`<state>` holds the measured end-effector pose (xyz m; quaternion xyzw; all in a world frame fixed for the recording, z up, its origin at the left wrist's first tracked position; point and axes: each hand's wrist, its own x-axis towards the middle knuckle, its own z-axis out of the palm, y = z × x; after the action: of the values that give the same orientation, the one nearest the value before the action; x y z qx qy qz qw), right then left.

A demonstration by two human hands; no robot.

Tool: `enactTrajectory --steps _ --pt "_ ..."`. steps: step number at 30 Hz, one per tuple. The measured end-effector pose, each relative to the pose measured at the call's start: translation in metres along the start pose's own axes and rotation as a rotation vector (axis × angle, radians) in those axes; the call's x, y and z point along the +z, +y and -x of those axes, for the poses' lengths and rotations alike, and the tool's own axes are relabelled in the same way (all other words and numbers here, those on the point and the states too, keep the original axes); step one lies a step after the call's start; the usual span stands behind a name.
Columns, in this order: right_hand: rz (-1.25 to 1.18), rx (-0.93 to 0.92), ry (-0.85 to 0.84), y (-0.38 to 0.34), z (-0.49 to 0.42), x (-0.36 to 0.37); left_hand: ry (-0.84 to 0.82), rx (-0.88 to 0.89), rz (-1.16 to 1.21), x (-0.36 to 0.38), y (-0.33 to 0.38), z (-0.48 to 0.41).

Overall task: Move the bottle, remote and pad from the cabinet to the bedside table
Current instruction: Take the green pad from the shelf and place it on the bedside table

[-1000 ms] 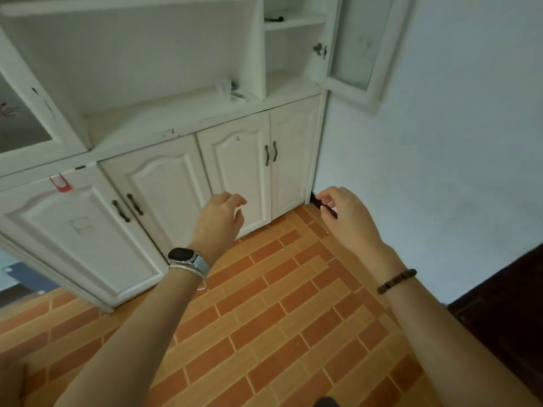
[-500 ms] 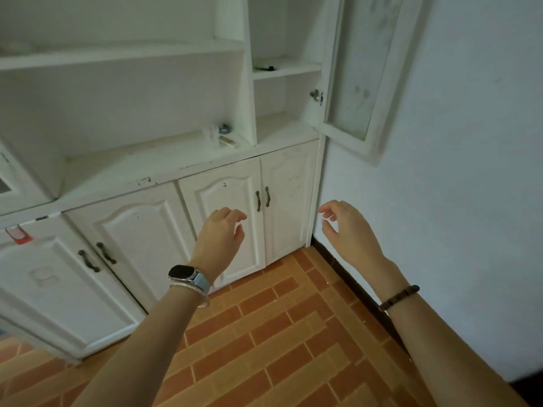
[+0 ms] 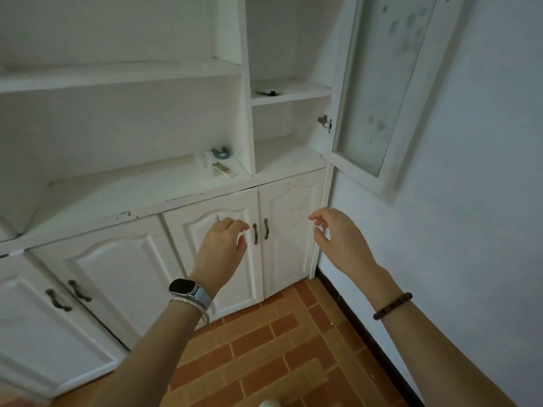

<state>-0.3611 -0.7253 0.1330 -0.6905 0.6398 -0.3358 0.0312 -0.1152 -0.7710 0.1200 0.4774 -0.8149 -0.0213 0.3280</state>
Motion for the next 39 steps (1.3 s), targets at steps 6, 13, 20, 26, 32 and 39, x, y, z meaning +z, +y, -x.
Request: enactTrajectory --steps 6,13,20,26,32,39 --pt "0.032 0.015 0.002 0.026 -0.083 0.013 0.062 0.036 0.021 0.032 -0.027 -0.086" --pt "0.071 -0.027 0.069 0.042 -0.196 0.018 0.118 0.108 -0.012 0.046 -0.061 -0.201" --pt "0.157 -0.037 0.115 0.059 -0.275 0.024 0.125 0.235 -0.079 0.063 -0.074 -0.285" --pt "0.239 -0.084 0.123 0.078 -0.334 0.023 0.116 0.268 -0.114 0.091 -0.081 -0.343" --pt "0.222 -0.146 0.121 0.106 -0.39 0.025 0.126 0.269 -0.158 0.112 -0.079 -0.39" --pt "0.109 -0.264 0.156 0.131 -0.471 0.024 0.209 0.211 -0.18 0.12 -0.067 -0.447"
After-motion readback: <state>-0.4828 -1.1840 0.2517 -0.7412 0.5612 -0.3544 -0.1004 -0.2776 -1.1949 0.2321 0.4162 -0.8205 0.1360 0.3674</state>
